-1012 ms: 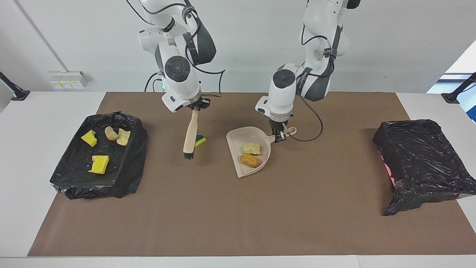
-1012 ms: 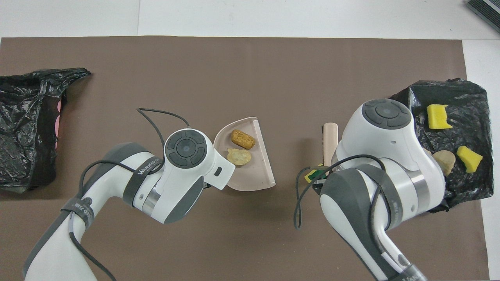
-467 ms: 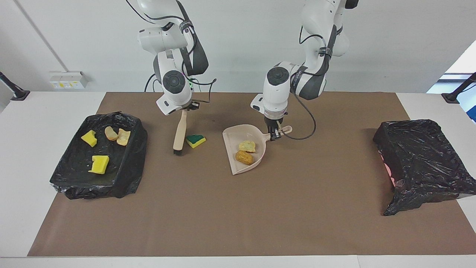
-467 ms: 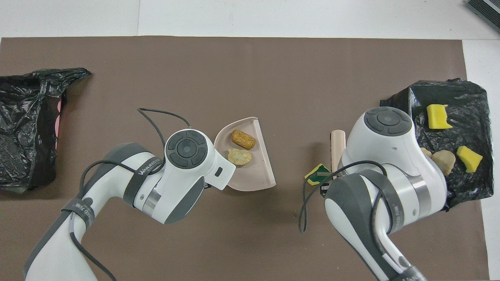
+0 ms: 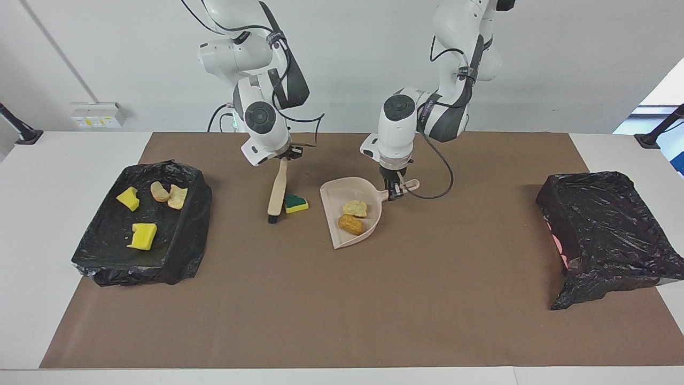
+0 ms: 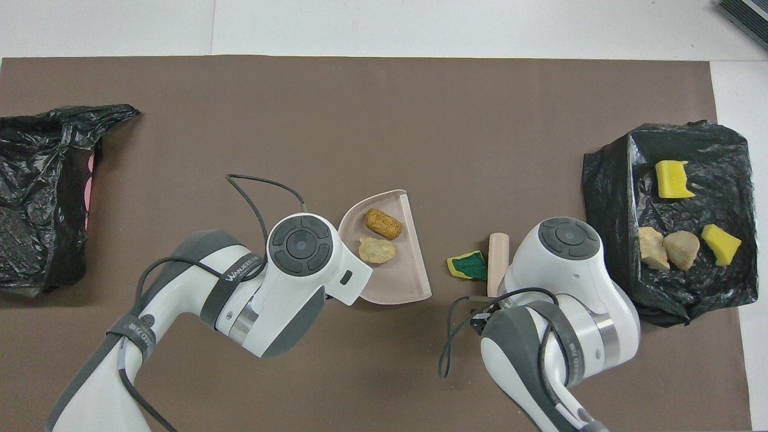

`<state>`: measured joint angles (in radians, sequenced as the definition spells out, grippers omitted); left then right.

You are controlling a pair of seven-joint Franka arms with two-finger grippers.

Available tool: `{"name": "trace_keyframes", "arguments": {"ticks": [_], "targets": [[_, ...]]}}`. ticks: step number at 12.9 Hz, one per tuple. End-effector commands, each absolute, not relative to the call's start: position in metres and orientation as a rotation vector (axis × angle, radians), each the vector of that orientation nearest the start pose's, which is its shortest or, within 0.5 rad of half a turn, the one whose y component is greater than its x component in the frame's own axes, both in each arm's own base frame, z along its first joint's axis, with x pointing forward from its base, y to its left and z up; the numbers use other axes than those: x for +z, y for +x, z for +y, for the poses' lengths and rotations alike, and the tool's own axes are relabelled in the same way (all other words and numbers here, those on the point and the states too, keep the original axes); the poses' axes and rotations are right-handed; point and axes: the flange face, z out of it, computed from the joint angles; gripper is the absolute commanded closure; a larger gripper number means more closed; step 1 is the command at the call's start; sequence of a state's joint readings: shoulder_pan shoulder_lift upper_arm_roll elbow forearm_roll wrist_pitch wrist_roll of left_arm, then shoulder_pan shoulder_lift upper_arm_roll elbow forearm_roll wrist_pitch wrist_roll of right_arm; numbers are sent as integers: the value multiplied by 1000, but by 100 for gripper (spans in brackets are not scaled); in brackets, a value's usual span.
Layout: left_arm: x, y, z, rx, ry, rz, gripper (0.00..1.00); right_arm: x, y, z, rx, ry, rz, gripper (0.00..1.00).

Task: Sweep and dump trash in bin
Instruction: 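Sweep the green sponge piece into the dustpan with the right gripper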

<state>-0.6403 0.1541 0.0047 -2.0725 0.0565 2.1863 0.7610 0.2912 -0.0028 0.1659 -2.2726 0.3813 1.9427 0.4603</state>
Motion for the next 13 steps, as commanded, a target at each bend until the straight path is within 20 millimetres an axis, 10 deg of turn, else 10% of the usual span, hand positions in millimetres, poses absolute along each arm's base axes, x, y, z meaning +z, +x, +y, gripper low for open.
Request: {"name": "trace_keyframes", "arguments": {"ticks": [1, 5, 13], "targets": [[349, 449, -324, 71, -2305, 2047, 100, 327, 427, 276, 631, -2791, 382, 100], [348, 450, -319, 75, -2277, 2080, 100, 359, 449, 310, 619, -2714, 429, 100], [349, 475, -293, 59, -2167, 2200, 100, 418, 452, 258, 620, -2956, 88, 100]]}}
